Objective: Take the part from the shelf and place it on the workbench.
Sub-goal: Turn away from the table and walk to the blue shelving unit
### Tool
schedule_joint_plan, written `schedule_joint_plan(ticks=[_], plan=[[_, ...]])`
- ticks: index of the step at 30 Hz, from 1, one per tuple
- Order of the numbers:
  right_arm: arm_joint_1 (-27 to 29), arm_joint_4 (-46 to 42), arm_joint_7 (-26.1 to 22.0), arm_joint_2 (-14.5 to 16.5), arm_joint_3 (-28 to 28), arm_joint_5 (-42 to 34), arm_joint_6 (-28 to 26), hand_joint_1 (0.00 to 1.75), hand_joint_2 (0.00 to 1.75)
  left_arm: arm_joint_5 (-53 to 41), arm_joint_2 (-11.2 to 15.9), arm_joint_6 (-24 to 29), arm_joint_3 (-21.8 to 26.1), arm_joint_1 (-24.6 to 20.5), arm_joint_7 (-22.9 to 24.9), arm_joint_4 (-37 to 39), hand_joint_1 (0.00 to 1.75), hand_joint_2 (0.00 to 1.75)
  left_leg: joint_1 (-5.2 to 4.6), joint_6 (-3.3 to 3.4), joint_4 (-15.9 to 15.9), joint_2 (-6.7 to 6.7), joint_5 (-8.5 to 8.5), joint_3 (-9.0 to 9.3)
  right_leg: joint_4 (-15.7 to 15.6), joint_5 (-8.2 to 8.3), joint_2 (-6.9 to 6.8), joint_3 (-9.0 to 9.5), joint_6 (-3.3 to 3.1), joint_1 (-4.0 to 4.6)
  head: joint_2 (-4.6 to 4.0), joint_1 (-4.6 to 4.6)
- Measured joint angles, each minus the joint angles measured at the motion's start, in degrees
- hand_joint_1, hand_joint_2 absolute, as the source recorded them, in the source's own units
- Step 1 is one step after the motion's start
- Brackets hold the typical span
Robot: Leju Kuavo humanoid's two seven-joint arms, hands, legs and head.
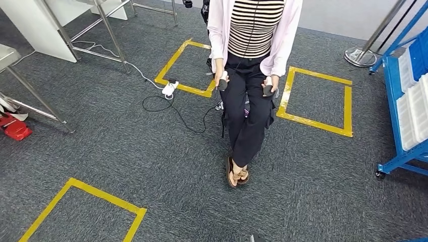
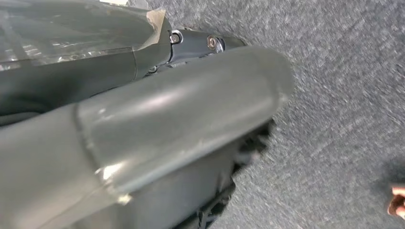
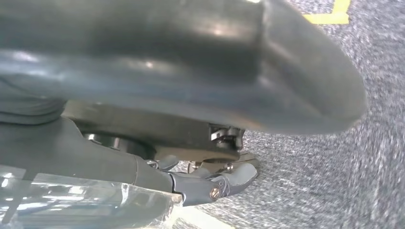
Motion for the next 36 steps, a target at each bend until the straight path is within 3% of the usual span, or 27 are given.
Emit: schedule_joint_plan(ticks=[1,3,5,6,8,10,12,14,15,16,17,19,21,23,25,27,28,29,30,31,32,34,36], plan=[[0.0,0.0,0.2,0.0,0.0,-0.1,0.0,0.0,0.0,0.0,0.0,0.1,0.0,0.1,0.0,0.0,0.0,0.0,0.22,-0.16,-2.4,-0.23,1.91,0.95,0.2,-0.01,0.86,0.0,0.05,-0.08,0.0,0.0],[-0.1,0.0,0.4,0.0,0.0,-0.3,0.1,0.0,0.0,-0.3,0.1,0.4,0.0,0.3,0.1,0.1,0.0,0.0,0.94,-0.59,-9.8,-2.9,5.81,4.14,1.0,-0.25,2.41,-0.34,0.53,-0.07,0.0,-0.04],[-0.2,0.0,0.5,0.0,-0.1,-0.5,0.1,0.0,0.0,-0.3,0.0,0.5,0.0,0.4,0.2,0.2,0.0,0.0,1.24,-0.45,-13.7,-5.5,6.88,5.7,1.7,-0.38,3.64,-1.2,1.36,0.17,0.0,-0.03],[-0.3,0.0,0.5,0.0,-0.1,-0.5,0.1,0.0,0.0,-0.2,0.0,0.4,0.1,0.4,0.1,0.3,0.0,0.0,1.02,-0.06,-13.8,-5.69,6.63,5.73,1.7,-0.26,4.25,-1.69,1.85,0.26,0.0,-0.04],[-0.3,0.0,0.4,0.0,-0.1,-0.4,0.1,0.0,0.0,0.0,-0.1,0.3,0.1,0.4,-0.1,0.3,0.0,0.0,0.6,1.15,-14.0,-4.03,6.92,5.76,1.6,0.03,5.14,-2.44,2.78,0.15,0.0,0.0],[-0.3,0.0,0.4,0.0,-0.1,-0.6,0.1,0.0,0.0,-0.3,-0.1,0.5,0.1,0.3,-0.3,0.3,0.0,0.0,0.46,2.3,-14.5,-2.28,7.37,5.89,4.2,-1.35,2.77,-3.93,2.97,0.15,0.0,0.17],[-0.4,0.0,0.3,0.1,-0.1,-0.7,0.1,0.0,0.0,-0.5,-0.1,0.6,0.1,0.4,-0.3,0.3,0.0,0.0,0.22,2.92,-14.7,-0.39,7.48,5.87,11.2,-4.77,-0.81,-7.19,2.62,0.27,0.0,0.46],[-0.5,0.0,0.1,0.1,-0.1,-0.7,0.1,0.0,0.0,-0.6,-0.1,0.6,0.1,0.5,-0.3,0.3,0.0,0.0,-0.15,3.07,-14.7,1.62,7.43,5.82,17.5,-7.26,-1.97,-9.69,2.73,0.29,0.0,0.54],[-0.5,0.0,0.1,0.1,-0.1,-0.7,0.1,0.0,0.0,-0.6,-0.1,0.7,0.1,0.5,-0.3,0.3,0.0,0.0,-0.3,3.09,-14.7,2.51,7.4,5.83,18.0,-7.31,-2.18,-9.45,2.97,0.29,0.0,0.53],[-0.4,0.0,0.2,0.1,-0.1,-0.8,0.1,0.0,0.0,-0.5,-0.1,0.7,0.1,0.4,-0.3,0.3,0.0,0.0,-0.39,3.09,-14.7,3.28,7.37,5.86,16.1,-6.56,-2.45,-8.05,3.24,0.29,0.0,0.53],[-0.3,0.0,0.3,0.1,-0.1,-0.9,0.1,0.0,0.0,-0.5,-0.1,0.7,0.1,0.3,-0.3,0.3,0.0,0.0,-0.45,3.06,-14.7,3.95,7.34,5.91,12.3,-5.29,-3.19,-5.73,3.42,0.35,0.0,0.55],[-0.2,0.1,0.5,0.0,-0.1,-1.0,0.1,0.0,0.0,0.0,-0.1,0.5,0.2,0.3,-0.4,0.3,0.0,0.0,-0.7,2.78,-14.6,5.05,7.18,6.0,4.5,-3.09,-5.73,-1.54,3.07,0.94,0.0,0.54],[-0.2,0.1,0.5,0.0,-0.1,-1.1,0.0,0.0,0.0,0.6,-0.2,0.4,0.3,0.2,-0.5,0.3,0.0,0.0,-0.93,2.3,-14.6,6.06,6.99,6.11,1.5,-2.29,-6.81,-0.35,2.23,1.61,0.0,0.51],[0.0,0.1,0.6,-0.1,-0.1,-1.3,0.0,0.0,0.0,0.7,-0.3,0.5,0.4,0.1,-0.5,0.3,0.0,0.0,-0.84,1.76,-14.6,6.91,6.76,6.33,1.3,-1.94,-5.46,-0.41,1.5,1.41,0.0,0.51],[0.0,0.1,0.8,-0.1,-0.2,-1.4,0.0,0.0,0.0,1.1,-0.4,0.6,0.7,0.0,-0.5,0.3,0.0,0.0,-0.55,1.22,-12.8,5.13,5.26,5.89,0.8,-1.47,-4.15,0.08,0.65,0.82,0.0,0.38],[0.1,0.2,0.9,-0.1,-0.2,-1.4,0.0,0.0,0.0,1.4,-0.4,0.6,1.1,0.0,-0.6,0.3,0.0,0.0,-0.31,0.82,-6.7,1.62,1.79,3.29,0.7,-1.12,-2.88,0.39,0.0,0.6,0.0,0.17],[0.1,0.2,0.9,-0.1,-0.2,-1.3,0.0,0.0,0.0,1.4,-0.4,0.7,1.2,0.0,-0.5,0.3,0.0,0.0,-0.22,0.66,-2.9,0.55,0.14,1.41,0.7,-1.03,-2.18,0.39,-0.2,0.61,0.0,0.11],[0.1,0.2,0.9,-0.1,-0.2,-1.3,0.1,0.0,0.0,1.4,-0.4,0.7,1.3,0.1,-0.5,0.4,0.0,0.0,-0.15,0.49,0.0,0.08,-0.63,-0.17,0.7,-1.01,-1.36,0.4,-0.23,0.64,0.0,0.09],[0.1,0.3,0.9,-0.2,-0.2,-1.3,0.1,0.0,0.0,1.4,-0.4,0.8,1.4,0.1,-0.5,0.4,0.0,0.0,-0.01,0.33,1.0,-0.06,-0.27,-0.99,0.7,-0.99,-0.54,0.43,-0.26,0.64,0.0,0.08],[0.1,0.3,0.9,-0.2,-0.2,-1.3,0.1,0.0,0.0,1.4,-0.4,0.8,1.5,0.2,-0.5,0.4,0.0,0.0,0.19,0.18,-0.1,-0.14,1.17,-0.85,0.8,-1.0,0.32,0.49,-0.25,0.59,0.0,0.08],[0.0,0.3,0.9,-0.2,-0.2,-1.3,0.1,0.0,0.0,1.4,-0.4,0.8,1.6,0.2,-0.5,0.4,0.0,0.0,0.5,0.0,-3.2,-0.48,3.48,0.31,0.9,-1.04,1.2,0.54,-0.17,0.52,0.0,0.07],[0.0,0.3,0.9,-0.2,-0.2,-1.2,0.1,0.0,0.0,1.3,-0.4,0.8,1.6,0.2,-0.5,0.4,0.0,0.0,1.18,-0.33,-10.3,-2.87,6.97,3.19,1.5,-1.31,2.72,0.19,0.29,0.53,0.0,0.05],[-0.1,0.3,0.9,-0.2,-0.2,-1.2,0.1,0.0,0.0,1.3,-0.4,0.9,1.6,0.2,-0.5,0.5,0.0,0.0,1.11,-0.03,-13.1,-4.37,7.64,4.34,1.9,-1.48,3.8,-0.7,1.14,0.7,0.0,0.12]])
